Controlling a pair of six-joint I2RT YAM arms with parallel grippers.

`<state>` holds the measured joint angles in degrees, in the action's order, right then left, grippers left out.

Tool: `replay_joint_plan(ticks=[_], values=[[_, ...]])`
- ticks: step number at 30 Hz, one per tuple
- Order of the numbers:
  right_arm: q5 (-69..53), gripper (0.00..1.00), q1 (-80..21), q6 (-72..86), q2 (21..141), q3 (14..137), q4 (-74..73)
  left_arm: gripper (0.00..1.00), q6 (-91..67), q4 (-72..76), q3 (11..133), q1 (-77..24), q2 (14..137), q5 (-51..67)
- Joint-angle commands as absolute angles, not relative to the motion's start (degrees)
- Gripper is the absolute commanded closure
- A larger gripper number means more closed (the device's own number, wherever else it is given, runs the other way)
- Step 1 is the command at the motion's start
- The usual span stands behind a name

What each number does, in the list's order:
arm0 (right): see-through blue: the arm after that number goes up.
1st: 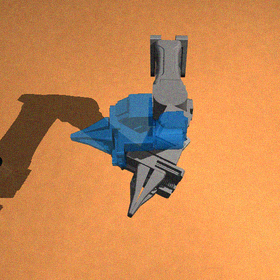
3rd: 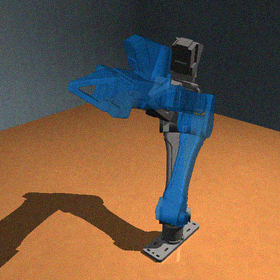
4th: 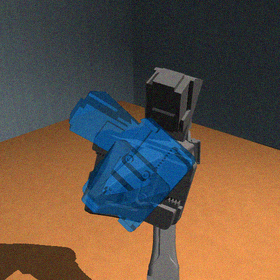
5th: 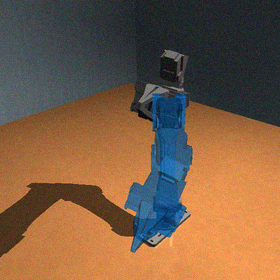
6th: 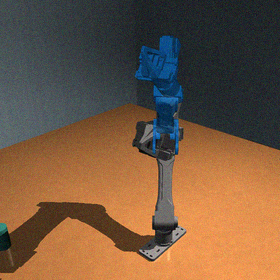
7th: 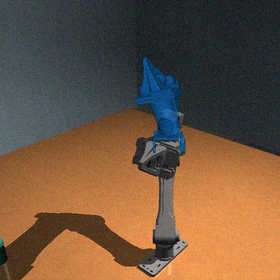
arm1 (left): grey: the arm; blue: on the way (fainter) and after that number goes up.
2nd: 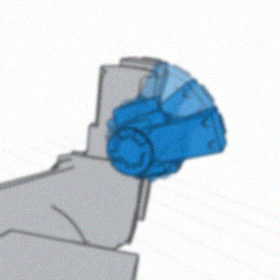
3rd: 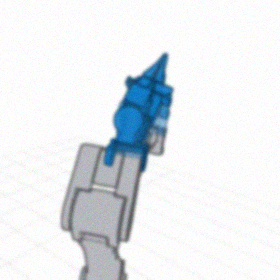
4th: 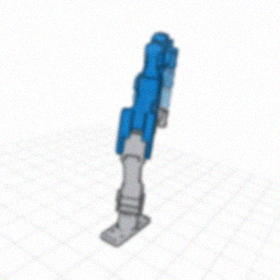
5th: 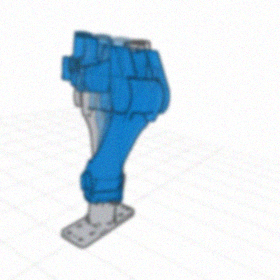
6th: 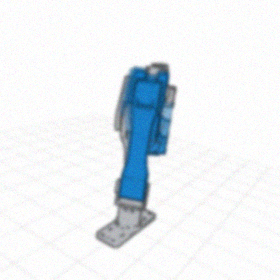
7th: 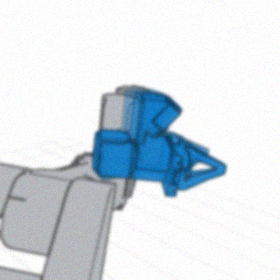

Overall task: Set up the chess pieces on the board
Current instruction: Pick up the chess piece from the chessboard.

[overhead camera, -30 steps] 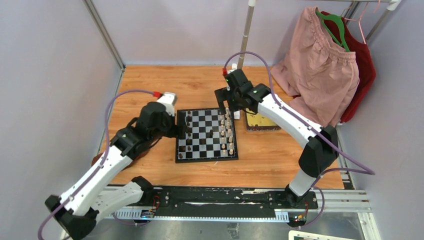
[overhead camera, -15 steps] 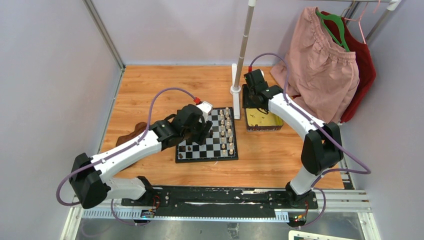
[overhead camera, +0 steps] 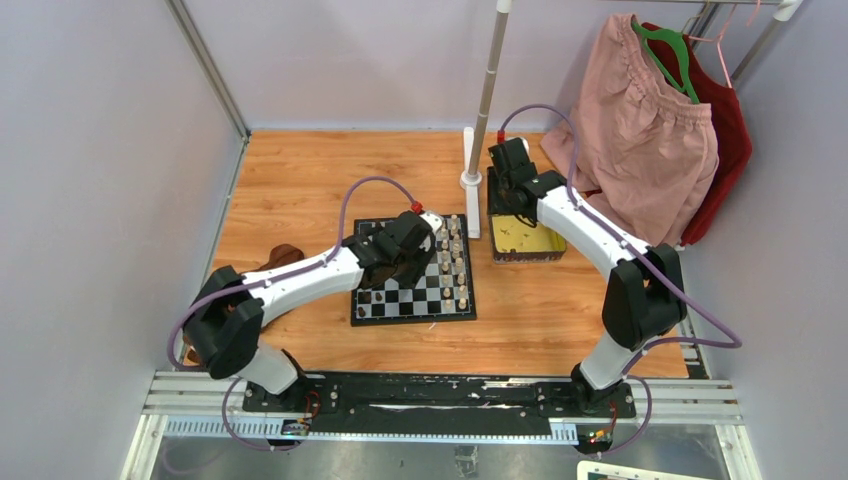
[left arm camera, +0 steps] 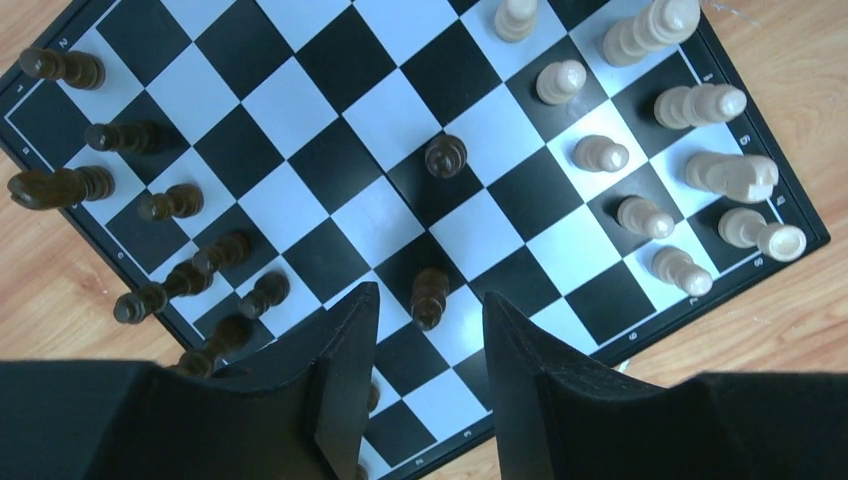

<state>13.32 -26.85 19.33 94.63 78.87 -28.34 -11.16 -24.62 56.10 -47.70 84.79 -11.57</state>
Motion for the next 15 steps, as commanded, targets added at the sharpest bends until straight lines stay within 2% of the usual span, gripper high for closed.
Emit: replay_joint_plan(ticks=[1,7,15], values=[[14.61,0.56,-25.73,18.08,93.97,78.45,-27.6,0.52,-11.93,-22.53,59.47,-47.9,87.17,-13.64],[14.08,0.56,-25.48,17.8,94.51,78.83,-27.59,0.56,-12.53,-23.18,59.92,-47.77,89.03,-14.53],[13.07,0.56,-25.41,17.87,95.04,78.38,-27.6,0.55,-14.69,-24.46,59.34,-46.86,89.06,-14.42]])
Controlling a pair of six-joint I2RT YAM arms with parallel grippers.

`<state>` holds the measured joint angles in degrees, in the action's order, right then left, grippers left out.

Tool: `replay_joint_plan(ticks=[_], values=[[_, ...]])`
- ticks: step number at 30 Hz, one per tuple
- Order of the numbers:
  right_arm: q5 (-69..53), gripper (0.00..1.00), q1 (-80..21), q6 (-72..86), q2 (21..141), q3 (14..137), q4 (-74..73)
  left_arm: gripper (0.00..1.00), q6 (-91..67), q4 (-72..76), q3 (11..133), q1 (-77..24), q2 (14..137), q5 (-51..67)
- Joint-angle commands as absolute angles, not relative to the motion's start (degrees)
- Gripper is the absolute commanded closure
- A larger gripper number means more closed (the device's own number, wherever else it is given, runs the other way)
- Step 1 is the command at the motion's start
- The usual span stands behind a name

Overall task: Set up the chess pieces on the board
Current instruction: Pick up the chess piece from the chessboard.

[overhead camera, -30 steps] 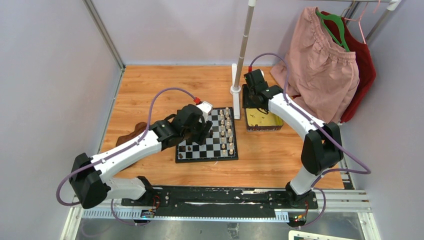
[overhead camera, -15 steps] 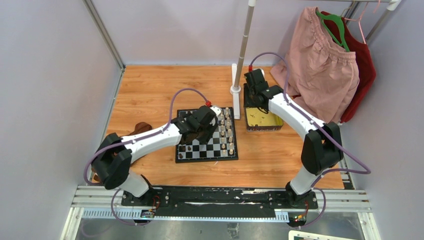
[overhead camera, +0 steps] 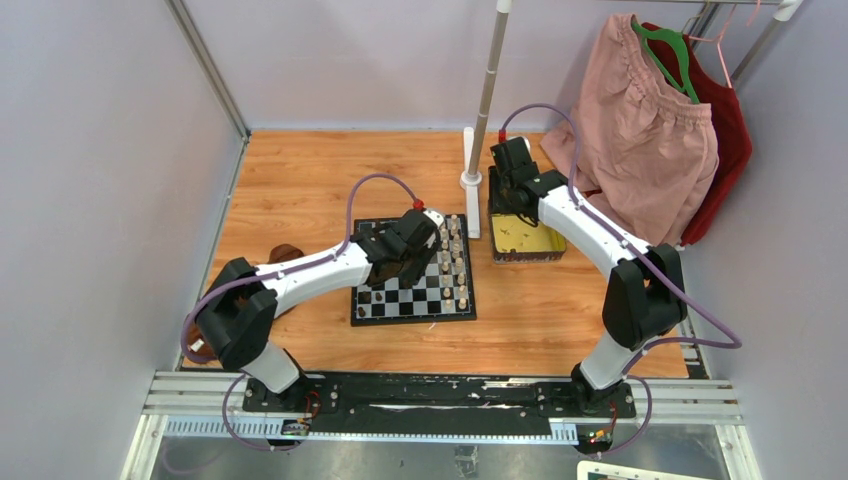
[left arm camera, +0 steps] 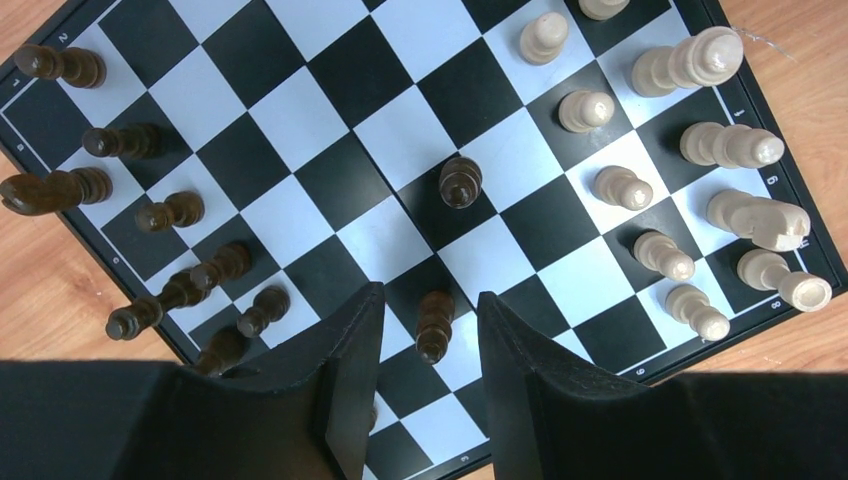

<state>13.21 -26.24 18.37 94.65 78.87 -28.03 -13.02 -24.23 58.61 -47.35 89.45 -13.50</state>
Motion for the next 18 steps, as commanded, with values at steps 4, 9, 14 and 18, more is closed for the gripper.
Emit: replay_joint_plan(ticks=[4,9,14,18], values=[[12.51,0.56,-25.42,18.05,95.14,78.32,-27.6,0.55,-15.69,-25.3,58.88,-46.76,88.57,-14.46],[12.22,0.56,-25.4,18.27,95.08,77.98,-27.6,0.55,-16.59,-25.41,57.91,-46.76,88.33,-13.93],[12.06,0.57,-25.42,18.31,95.03,77.63,-27.6,0.56,-17.32,-25.54,57.2,-46.76,88.11,-13.88],[12.01,0.57,-25.4,18.43,94.99,77.45,-27.6,0.58,-17.75,-25.49,56.62,-46.76,87.69,-13.89]])
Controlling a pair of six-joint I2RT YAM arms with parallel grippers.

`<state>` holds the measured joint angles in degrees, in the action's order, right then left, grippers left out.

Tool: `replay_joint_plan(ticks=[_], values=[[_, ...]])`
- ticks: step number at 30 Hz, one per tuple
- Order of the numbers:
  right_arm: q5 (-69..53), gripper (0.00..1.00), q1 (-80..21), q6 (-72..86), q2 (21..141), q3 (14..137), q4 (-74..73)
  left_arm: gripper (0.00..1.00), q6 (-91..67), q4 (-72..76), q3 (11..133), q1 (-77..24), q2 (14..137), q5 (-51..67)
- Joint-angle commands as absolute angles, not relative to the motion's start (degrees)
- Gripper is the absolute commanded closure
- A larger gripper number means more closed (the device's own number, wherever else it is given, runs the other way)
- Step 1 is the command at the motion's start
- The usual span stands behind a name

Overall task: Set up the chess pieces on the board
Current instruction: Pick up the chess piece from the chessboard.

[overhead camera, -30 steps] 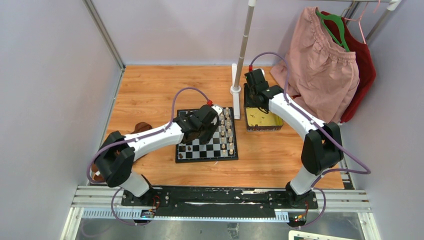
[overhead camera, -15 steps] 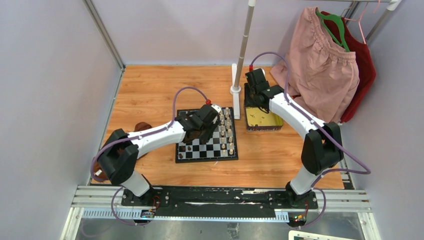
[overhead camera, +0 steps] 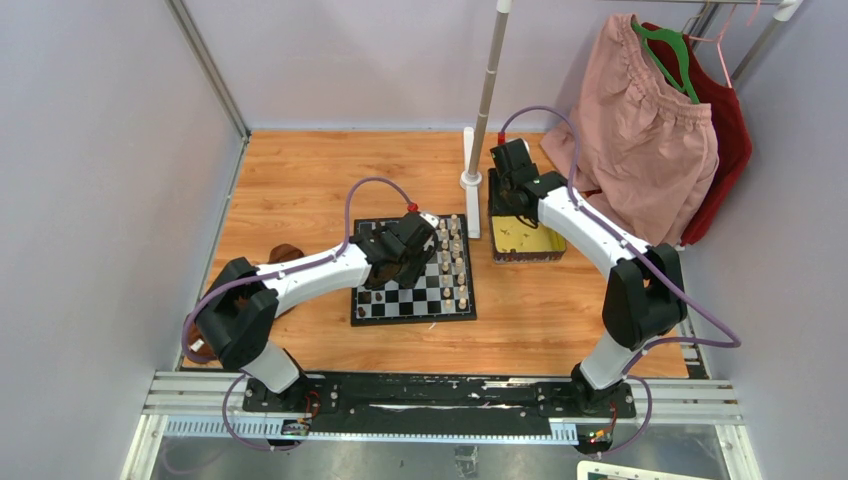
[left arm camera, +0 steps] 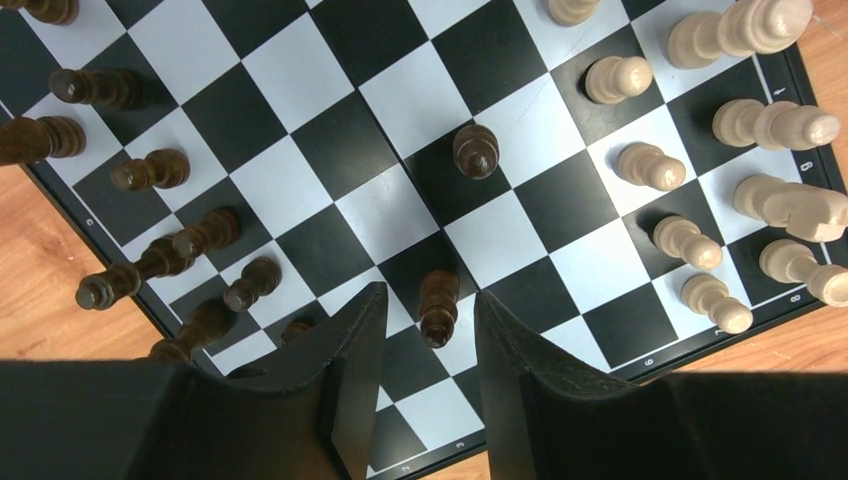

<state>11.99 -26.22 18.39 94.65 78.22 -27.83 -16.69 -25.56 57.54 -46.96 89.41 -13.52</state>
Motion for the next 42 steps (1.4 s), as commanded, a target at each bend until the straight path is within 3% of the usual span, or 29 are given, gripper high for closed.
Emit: replay_joint_plan(ticks=[1,7,24,36,42], values=[[11.89,0.57,-25.44,18.41,95.05,77.48,-27.6,0.58,-17.75,-25.44,56.54,-46.76,87.74,-13.89],[11.73,0.59,-25.44,18.48,95.1,77.31,-27.6,0.61,-18.02,-25.39,56.26,-46.76,88.24,-13.53],[11.85,0.61,-25.41,18.6,95.02,77.16,-27.53,0.99,-18.41,-27.06,57.13,-46.76,86.74,-13.78],[10.87,0.62,-25.42,18.63,94.34,77.62,-27.6,1.0,-18.19,-34.44,64.76,-46.39,82.09,-18.66],[10.26,0.63,-25.37,18.6,93.79,77.61,-27.6,1.0,-19.1,-35.97,61.0,-43.2,75.84,-19.74]])
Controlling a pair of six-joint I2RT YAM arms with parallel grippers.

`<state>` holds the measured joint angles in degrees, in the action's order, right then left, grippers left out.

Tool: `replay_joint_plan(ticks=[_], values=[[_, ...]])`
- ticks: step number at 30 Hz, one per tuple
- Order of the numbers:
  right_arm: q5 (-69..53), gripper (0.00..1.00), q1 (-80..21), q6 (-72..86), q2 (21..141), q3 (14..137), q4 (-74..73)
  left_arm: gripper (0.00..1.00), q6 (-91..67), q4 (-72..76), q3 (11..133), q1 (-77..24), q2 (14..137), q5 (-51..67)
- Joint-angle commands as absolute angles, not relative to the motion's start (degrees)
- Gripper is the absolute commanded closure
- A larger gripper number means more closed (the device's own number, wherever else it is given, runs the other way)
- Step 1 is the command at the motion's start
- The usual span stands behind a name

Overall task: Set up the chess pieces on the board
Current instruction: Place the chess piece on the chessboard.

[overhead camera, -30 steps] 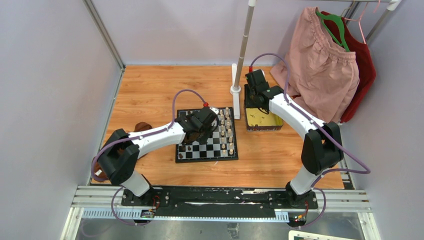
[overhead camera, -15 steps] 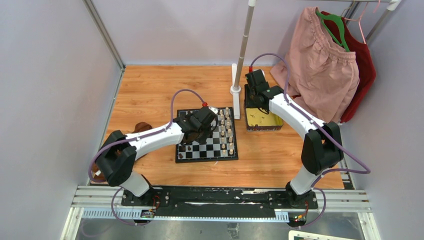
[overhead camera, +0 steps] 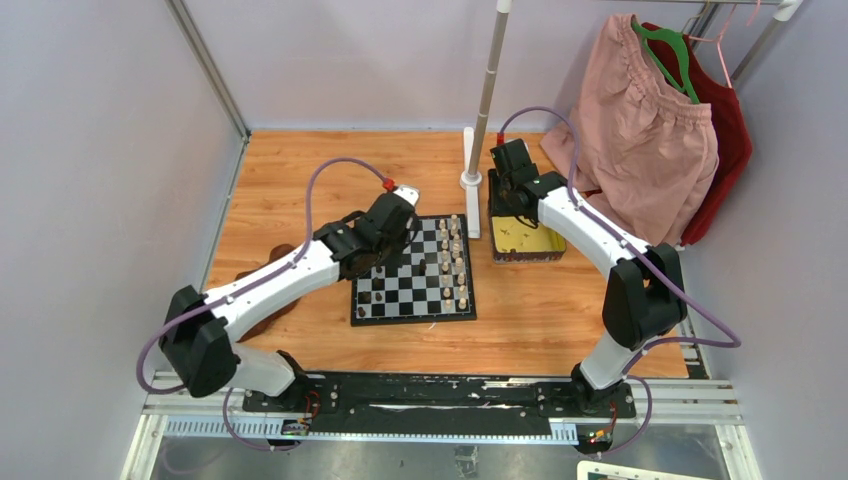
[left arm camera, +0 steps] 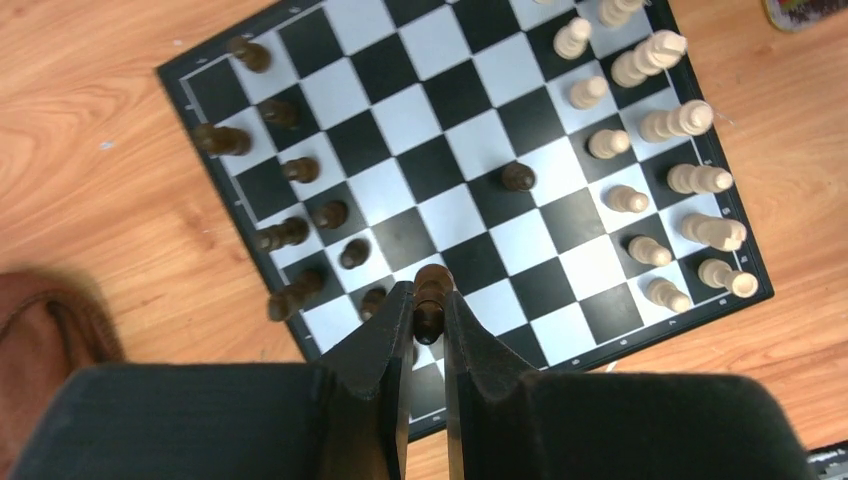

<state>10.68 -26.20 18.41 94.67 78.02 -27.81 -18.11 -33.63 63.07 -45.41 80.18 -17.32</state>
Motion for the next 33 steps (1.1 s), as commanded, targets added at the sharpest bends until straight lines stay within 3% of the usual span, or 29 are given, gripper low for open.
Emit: replay_joint_plan(ticks=[1,33], values=[[10.06,0.63,-25.42,18.62,93.78,77.61,-27.6,1.0,-19.34,-35.88,59.73,-42.63,74.69,-19.77],[6.06,0.66,-25.49,19.03,96.06,78.49,-27.16,1.0,-29.37,-33.91,46.33,-36.48,67.5,-21.47]])
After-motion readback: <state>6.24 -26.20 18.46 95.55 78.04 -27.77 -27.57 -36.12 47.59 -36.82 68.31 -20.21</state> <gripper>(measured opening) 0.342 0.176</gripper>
